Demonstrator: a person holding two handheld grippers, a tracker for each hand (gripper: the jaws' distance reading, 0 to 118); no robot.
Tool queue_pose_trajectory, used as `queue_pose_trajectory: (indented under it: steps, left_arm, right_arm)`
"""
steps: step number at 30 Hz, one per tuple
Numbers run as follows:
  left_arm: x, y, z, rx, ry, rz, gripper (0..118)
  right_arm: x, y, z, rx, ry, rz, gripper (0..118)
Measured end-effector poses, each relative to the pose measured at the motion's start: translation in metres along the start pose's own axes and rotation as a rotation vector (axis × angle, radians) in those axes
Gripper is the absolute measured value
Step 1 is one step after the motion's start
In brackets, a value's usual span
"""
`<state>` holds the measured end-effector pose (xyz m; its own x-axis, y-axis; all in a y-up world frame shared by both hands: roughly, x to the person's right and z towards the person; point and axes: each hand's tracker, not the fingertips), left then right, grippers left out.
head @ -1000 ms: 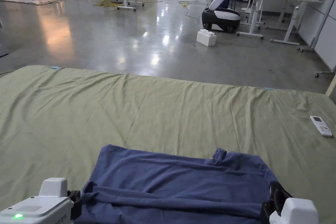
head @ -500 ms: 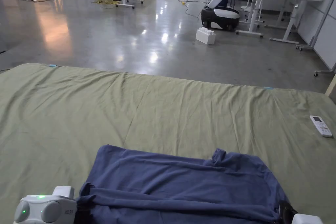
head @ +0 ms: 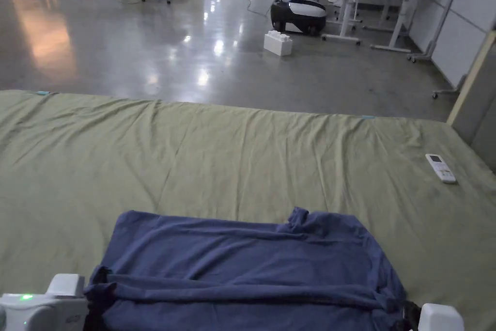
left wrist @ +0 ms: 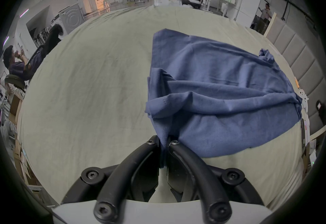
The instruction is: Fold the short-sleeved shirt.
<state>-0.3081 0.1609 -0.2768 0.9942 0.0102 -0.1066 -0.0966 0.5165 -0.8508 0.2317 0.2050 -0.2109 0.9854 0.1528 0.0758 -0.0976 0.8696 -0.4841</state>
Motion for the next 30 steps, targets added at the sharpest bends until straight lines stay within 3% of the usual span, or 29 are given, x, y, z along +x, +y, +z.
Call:
queue_pose_trajectory:
  steps: [3, 5, 8, 9, 10, 15, 17, 20, 21, 23, 24, 26, 30]
  left_arm:
    - [-0.002, -0.001, 0.008, 0.017, -0.004, 0.001, 8]
    - [-0.002, -0.002, 0.010, 0.031, -0.003, -0.009, 8]
    - [0.001, -0.003, 0.015, 0.047, -0.001, -0.026, 8]
    - [0.001, -0.003, 0.016, 0.049, 0.001, -0.026, 8]
    - [0.001, -0.003, 0.016, 0.052, 0.002, -0.025, 8]
    - [0.001, -0.004, 0.016, 0.054, 0.002, -0.028, 8]
    - [0.002, -0.005, 0.014, 0.053, 0.005, -0.023, 8]
    - [0.003, -0.007, 0.013, 0.052, 0.003, -0.011, 8]
    - [0.003, -0.008, 0.014, 0.055, 0.002, -0.010, 8]
    - [0.004, -0.009, 0.014, 0.058, 0.001, -0.008, 8]
    - [0.004, -0.010, 0.014, 0.059, -0.001, -0.006, 7]
    - [0.004, -0.009, 0.017, 0.073, 0.001, 0.000, 7]
    - [0.002, -0.002, 0.031, 0.096, -0.018, 0.012, 6]
  right_arm:
    - [0.020, -0.003, -0.020, -0.124, 0.019, -0.034, 3]
    - [0.031, -0.005, -0.033, -0.202, 0.045, -0.058, 25]
    - [0.039, -0.010, -0.052, -0.285, 0.077, -0.093, 79]
    - [0.041, -0.011, -0.058, -0.315, 0.087, -0.101, 87]
    - [0.039, -0.010, -0.059, -0.305, 0.070, -0.054, 88]
    - [0.025, -0.023, -0.100, -0.438, 0.122, -0.043, 87]
    - [0.016, -0.031, -0.111, -0.488, 0.110, -0.022, 67]
    - [0.006, -0.041, -0.115, -0.498, 0.155, -0.042, 50]
    - [0.004, -0.037, -0.111, -0.468, 0.113, -0.013, 40]
    - [0.000, -0.036, -0.107, -0.451, 0.189, -0.030, 33]
    - [-0.003, -0.036, -0.106, -0.447, 0.192, -0.039, 18]
    - [-0.011, -0.033, -0.104, -0.454, 0.140, 0.050, 14]
    - [-0.010, -0.024, -0.094, -0.441, 0.127, 0.022, 12]
